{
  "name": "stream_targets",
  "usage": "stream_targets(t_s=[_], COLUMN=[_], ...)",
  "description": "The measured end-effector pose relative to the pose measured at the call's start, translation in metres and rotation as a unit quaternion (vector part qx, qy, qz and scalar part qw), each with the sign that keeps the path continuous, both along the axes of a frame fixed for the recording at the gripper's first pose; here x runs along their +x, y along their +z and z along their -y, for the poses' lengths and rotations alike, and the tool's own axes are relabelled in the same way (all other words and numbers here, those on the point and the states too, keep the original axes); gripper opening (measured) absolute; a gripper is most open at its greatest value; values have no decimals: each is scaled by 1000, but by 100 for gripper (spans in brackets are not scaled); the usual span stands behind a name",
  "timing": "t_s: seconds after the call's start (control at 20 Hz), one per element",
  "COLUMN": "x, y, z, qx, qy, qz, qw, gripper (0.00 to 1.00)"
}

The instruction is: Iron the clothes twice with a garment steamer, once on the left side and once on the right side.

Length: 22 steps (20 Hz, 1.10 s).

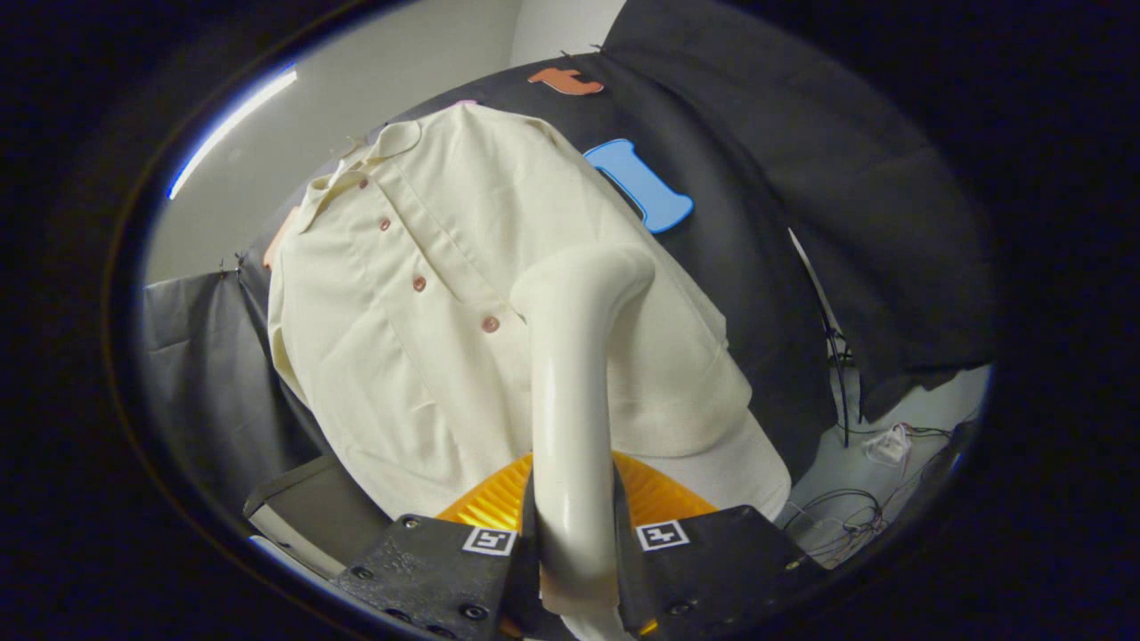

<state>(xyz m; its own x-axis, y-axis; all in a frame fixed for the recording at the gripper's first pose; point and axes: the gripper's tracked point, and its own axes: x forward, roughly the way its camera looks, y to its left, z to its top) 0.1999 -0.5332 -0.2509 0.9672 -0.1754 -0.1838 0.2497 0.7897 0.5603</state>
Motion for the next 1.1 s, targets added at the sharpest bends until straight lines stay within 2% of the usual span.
stream_targets(t_s=[0.4, 0.65, 0.85, 1.1], x=[-42, -76, -105, -139], y=[-42, -42, -21, 21], z=[-19, -48, -81, -147], qx=[48, 84, 98, 77], qy=[-14, -12, -4, 32], qz=[-37, -25, -8, 12], qw=[998, 996, 995, 996], gripper=[35, 34, 34, 34])
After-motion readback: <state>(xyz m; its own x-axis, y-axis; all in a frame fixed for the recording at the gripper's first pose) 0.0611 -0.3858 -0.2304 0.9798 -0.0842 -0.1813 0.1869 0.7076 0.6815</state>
